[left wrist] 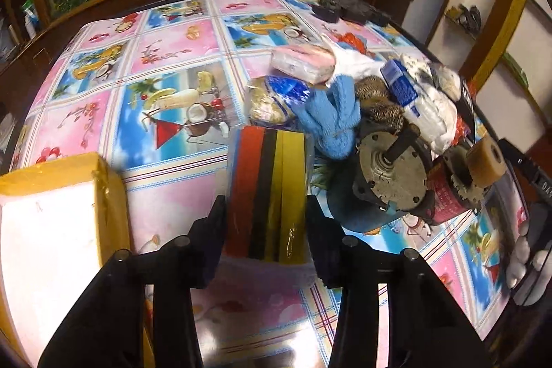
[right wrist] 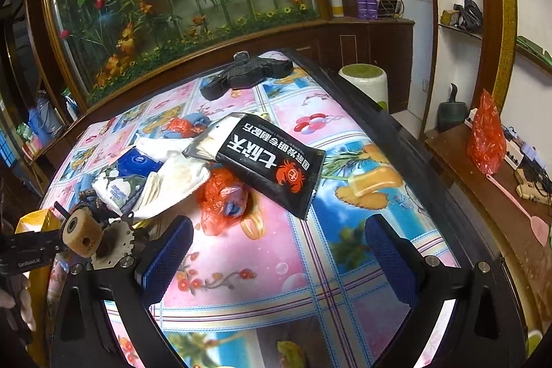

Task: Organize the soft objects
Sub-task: 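Grasp the bagged sponges with the left tool while the right tool grasps the black snack bag, then carry both items into the yellow-rimmed white box and open both tools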

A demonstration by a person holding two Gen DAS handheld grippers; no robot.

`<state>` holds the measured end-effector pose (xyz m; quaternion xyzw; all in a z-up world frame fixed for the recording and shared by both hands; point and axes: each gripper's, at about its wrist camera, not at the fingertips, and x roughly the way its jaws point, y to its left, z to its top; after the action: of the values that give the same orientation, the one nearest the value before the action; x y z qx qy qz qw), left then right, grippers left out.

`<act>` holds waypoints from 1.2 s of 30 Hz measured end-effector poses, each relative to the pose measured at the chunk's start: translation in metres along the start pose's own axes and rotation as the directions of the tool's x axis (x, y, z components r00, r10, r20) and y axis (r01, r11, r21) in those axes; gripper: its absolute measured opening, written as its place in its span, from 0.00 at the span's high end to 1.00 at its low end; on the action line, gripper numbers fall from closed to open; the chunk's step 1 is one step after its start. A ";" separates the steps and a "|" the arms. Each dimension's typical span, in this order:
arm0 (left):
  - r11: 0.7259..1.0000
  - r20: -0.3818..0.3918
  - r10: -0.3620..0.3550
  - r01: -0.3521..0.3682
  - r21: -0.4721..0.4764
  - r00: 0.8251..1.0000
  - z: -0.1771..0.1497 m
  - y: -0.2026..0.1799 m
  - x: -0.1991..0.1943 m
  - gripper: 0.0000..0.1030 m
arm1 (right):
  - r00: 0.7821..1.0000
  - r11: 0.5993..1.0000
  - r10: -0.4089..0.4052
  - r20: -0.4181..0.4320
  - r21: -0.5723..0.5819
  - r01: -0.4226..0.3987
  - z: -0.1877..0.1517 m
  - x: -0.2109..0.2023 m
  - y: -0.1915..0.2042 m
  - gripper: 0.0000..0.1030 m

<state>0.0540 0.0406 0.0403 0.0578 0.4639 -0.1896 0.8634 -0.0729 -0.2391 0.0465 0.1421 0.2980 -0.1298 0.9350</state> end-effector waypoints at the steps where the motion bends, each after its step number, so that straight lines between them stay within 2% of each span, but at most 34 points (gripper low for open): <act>1: 1.000 0.019 -0.002 0.002 -0.021 1.000 -0.004 0.002 -0.008 0.60 | 1.000 1.000 -0.001 0.000 0.000 0.001 0.000 0.000 0.000 0.02; 6: 0.997 0.110 -0.043 0.051 -0.066 0.993 -0.023 0.001 -0.053 0.60 | 1.000 1.000 0.014 0.010 0.007 -0.014 0.000 -0.003 -0.001 0.02; 10: 0.988 0.171 -0.101 0.119 -0.098 0.980 -0.047 -0.003 -0.085 0.60 | 0.994 0.994 0.105 -0.009 0.039 -0.104 0.003 -0.010 -0.007 0.02; 13: 0.979 0.195 -0.145 0.170 -0.116 0.970 -0.065 -0.002 -0.100 0.60 | 0.991 0.992 0.129 -0.041 0.008 -0.129 0.016 -0.017 -0.011 0.03; 17: 0.964 0.209 -0.194 0.225 -0.138 0.958 -0.081 0.000 -0.109 0.60 | 0.991 0.985 0.099 -0.090 -0.134 -0.111 0.048 -0.006 -0.004 0.03; 20: 0.959 0.211 -0.205 0.239 -0.151 0.956 -0.090 0.001 -0.110 0.60 | 0.974 0.961 0.104 -0.199 -0.232 -0.150 0.063 0.025 0.005 0.05; 21: 0.958 0.208 -0.206 0.240 -0.157 0.956 -0.093 0.002 -0.110 0.60 | 0.968 0.955 0.107 -0.227 -0.247 -0.164 0.065 0.035 0.008 0.11; 23: 0.958 0.200 -0.200 0.234 -0.166 0.959 -0.096 0.004 -0.109 0.60 | 0.957 0.946 0.106 -0.269 -0.269 -0.180 0.072 0.054 0.011 0.14; 26: 0.957 0.190 -0.190 0.225 -0.182 0.963 -0.100 0.007 -0.108 0.60 | 0.954 0.943 0.111 -0.277 -0.273 -0.189 0.084 0.075 0.011 0.16; 29: 0.958 0.192 -0.182 0.218 -0.187 0.964 -0.101 0.010 -0.109 0.60 | 0.946 0.946 0.136 -0.294 -0.246 -0.212 0.089 0.087 0.011 0.25; 30: 0.957 0.195 -0.183 0.220 -0.189 0.964 -0.101 0.010 -0.110 0.60 | 0.942 0.946 0.149 -0.300 -0.233 -0.224 0.090 0.088 0.010 0.32; 32: 0.955 0.201 -0.187 0.226 -0.192 0.962 -0.102 0.012 -0.110 0.60 | 0.936 0.949 0.178 -0.304 -0.200 -0.245 0.089 0.085 0.006 0.40; 33: 0.954 0.204 -0.190 0.230 -0.195 0.960 -0.103 0.012 -0.110 0.60 | 0.929 0.948 0.193 -0.317 -0.183 -0.259 0.087 0.086 0.003 0.53; 36: 0.949 0.212 -0.200 0.243 -0.200 0.956 -0.106 0.013 -0.112 0.60 | 0.933 0.956 0.167 -0.320 -0.180 -0.233 0.081 0.082 0.001 0.55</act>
<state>-0.0801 0.1122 0.0719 -0.1110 0.4018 -0.2368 0.8776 0.0343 -0.2790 0.0611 0.0880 0.4332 0.0228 0.8967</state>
